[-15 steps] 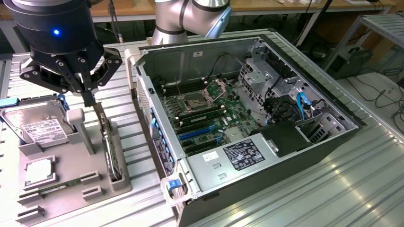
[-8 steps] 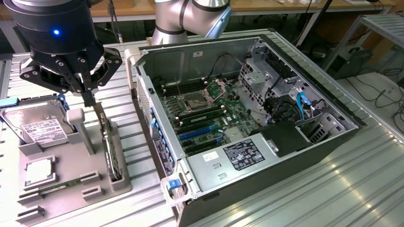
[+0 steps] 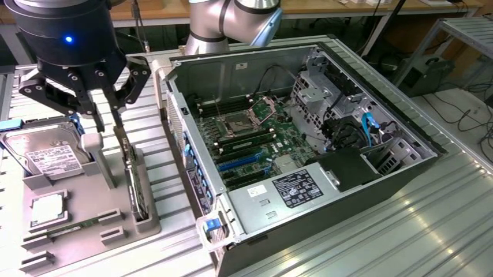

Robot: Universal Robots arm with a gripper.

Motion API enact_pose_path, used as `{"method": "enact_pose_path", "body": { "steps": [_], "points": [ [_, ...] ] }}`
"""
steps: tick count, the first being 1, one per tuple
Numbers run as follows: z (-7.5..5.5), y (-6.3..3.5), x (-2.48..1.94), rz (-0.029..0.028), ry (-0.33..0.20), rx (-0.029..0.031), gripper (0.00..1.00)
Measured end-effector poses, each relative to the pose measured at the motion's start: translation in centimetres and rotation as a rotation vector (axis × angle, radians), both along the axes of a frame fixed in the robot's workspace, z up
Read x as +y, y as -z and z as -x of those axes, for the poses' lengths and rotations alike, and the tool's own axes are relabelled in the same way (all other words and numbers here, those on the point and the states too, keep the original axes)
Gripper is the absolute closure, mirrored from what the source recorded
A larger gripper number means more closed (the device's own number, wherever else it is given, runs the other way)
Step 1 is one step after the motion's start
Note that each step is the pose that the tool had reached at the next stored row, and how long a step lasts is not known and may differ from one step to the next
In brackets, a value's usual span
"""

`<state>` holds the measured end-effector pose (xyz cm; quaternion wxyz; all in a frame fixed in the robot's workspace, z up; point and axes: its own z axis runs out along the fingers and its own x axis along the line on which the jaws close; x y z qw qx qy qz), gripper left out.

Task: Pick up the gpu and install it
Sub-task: 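Pick up the gpu and move the gpu toward the slot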

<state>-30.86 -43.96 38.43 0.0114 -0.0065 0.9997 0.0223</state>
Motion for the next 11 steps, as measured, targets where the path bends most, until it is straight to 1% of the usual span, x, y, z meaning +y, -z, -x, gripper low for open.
{"method": "enact_pose_path", "body": {
  "steps": [3, 4, 6, 8, 9, 11],
  "points": [
    [0.00, 0.00, 0.00, 0.0000, 0.000, 0.0000, 0.58],
    [0.00, 0.00, 0.00, 0.0000, 0.000, 0.0000, 0.58],
    [0.00, 0.00, 0.00, 0.0000, 0.000, 0.0000, 0.46],
    [0.00, 0.06, 0.00, 0.0032, 0.000, -0.0001, 0.46],
    [0.00, 0.15, 0.00, 0.0039, 0.002, 0.0001, 0.40],
    [0.00, 0.60, 0.01, 0.0039, 0.010, 0.0000, 0.40]
  ]
}}
